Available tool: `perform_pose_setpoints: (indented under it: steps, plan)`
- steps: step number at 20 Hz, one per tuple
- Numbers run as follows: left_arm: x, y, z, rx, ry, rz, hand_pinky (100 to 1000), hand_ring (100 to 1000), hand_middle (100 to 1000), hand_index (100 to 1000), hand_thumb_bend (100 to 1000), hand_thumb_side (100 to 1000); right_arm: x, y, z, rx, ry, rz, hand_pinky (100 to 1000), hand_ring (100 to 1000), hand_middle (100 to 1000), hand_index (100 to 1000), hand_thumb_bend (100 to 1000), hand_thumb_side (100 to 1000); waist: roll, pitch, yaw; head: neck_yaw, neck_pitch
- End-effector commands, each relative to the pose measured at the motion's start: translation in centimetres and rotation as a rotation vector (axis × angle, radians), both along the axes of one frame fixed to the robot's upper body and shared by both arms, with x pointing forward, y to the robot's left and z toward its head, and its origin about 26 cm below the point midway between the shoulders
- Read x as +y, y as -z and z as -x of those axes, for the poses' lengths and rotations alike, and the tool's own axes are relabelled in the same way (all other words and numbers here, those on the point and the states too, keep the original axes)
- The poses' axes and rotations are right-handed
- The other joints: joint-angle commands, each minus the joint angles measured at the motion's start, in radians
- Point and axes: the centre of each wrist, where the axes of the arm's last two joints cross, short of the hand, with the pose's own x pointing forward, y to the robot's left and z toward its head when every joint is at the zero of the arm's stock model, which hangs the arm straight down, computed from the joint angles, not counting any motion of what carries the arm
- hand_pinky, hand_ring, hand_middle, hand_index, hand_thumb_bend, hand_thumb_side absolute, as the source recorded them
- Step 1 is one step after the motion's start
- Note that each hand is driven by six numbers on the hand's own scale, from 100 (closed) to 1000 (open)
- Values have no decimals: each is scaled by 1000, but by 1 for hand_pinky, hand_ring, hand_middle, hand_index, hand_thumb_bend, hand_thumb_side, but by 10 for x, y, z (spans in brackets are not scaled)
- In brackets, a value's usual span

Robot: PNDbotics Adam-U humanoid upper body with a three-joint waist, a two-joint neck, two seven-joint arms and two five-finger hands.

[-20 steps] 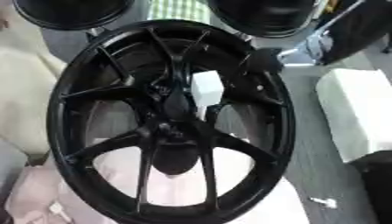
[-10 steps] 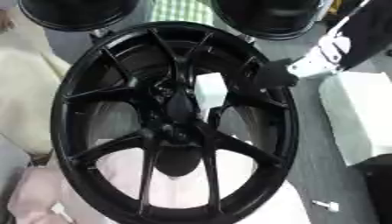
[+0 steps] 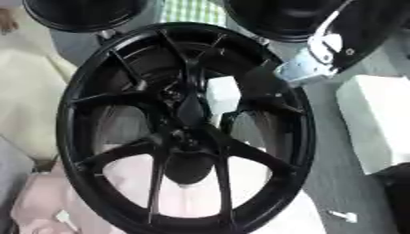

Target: Pull the pin out of the wheel hub.

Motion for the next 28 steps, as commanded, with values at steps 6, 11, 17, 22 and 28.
perform_pose_setpoints:
  steps: [6,11,17,22,28]
  plan:
    - [4,-10,-1,-17,7,-31,692,521,486,601,845,512,31,5,3,66,13,31,851,780,746,792,578,502,11,-14,4,2,10]
    - [4,-9,-2,-16,9,-29,693,521,486,601,844,512,49,7,7,122,-6,34,852,779,746,791,578,498,13,-16,4,2,14]
    - [3,-10,-3,-20,12,-25,694,521,487,601,843,513,57,12,6,143,6,49,850,779,746,791,575,498,13,-15,8,5,15]
    - [2,-11,-4,-23,16,-23,694,521,487,601,842,513,54,23,-10,139,66,58,849,779,746,791,574,499,14,-11,11,7,15]
    - [1,-11,-4,-26,18,-24,694,521,487,601,842,513,48,35,-28,148,113,84,848,779,746,791,573,499,15,-7,13,8,14]
